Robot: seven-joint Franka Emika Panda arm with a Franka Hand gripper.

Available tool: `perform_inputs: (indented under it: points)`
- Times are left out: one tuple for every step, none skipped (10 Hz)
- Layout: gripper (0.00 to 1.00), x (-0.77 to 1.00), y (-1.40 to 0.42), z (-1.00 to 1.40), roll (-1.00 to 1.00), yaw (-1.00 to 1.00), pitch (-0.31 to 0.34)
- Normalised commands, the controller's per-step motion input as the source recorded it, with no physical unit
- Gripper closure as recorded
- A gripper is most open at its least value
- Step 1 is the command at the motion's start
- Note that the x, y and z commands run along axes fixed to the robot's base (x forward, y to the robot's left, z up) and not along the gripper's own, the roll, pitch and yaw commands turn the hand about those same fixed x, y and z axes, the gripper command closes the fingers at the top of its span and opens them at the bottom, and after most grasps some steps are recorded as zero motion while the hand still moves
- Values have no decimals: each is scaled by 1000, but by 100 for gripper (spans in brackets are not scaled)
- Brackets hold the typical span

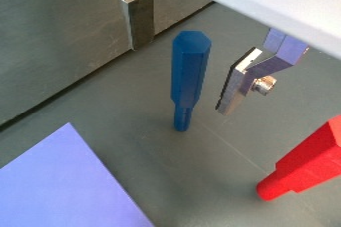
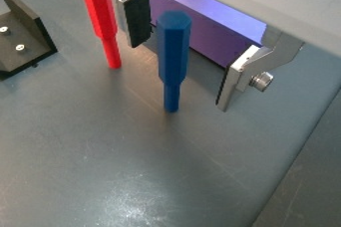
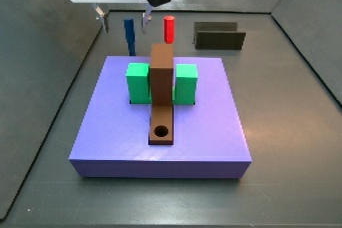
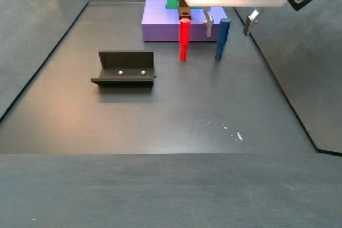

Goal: Pick up the blue object. Move up. Move to above the board. Insert the blue object.
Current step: Pick up the blue object.

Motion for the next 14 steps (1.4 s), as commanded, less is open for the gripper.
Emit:
perform_inputs:
  points:
    - [0, -23, -177, 0, 50, 0, 0]
    - [0, 0, -134, 0, 3, -51, 0]
    - [0, 0, 0, -40, 0, -77, 0]
    - [0, 0, 54, -34, 0, 0, 0]
    - [0, 0, 37, -26, 0, 0, 0]
    - [0, 0, 17, -11, 0, 0, 0]
    - [0, -20, 0, 0, 0, 0, -3]
    - [0, 0, 0, 0, 0, 0, 0]
    - [100, 0, 0, 0, 0, 0, 0]
    - [100, 0, 0, 0, 0, 0, 0]
    - [100, 0, 0, 0, 0, 0, 0]
    - [100, 0, 0, 0, 0, 0, 0]
    - [100, 0, 0, 0, 0, 0, 0]
    - [100, 0, 0, 0, 0, 0, 0]
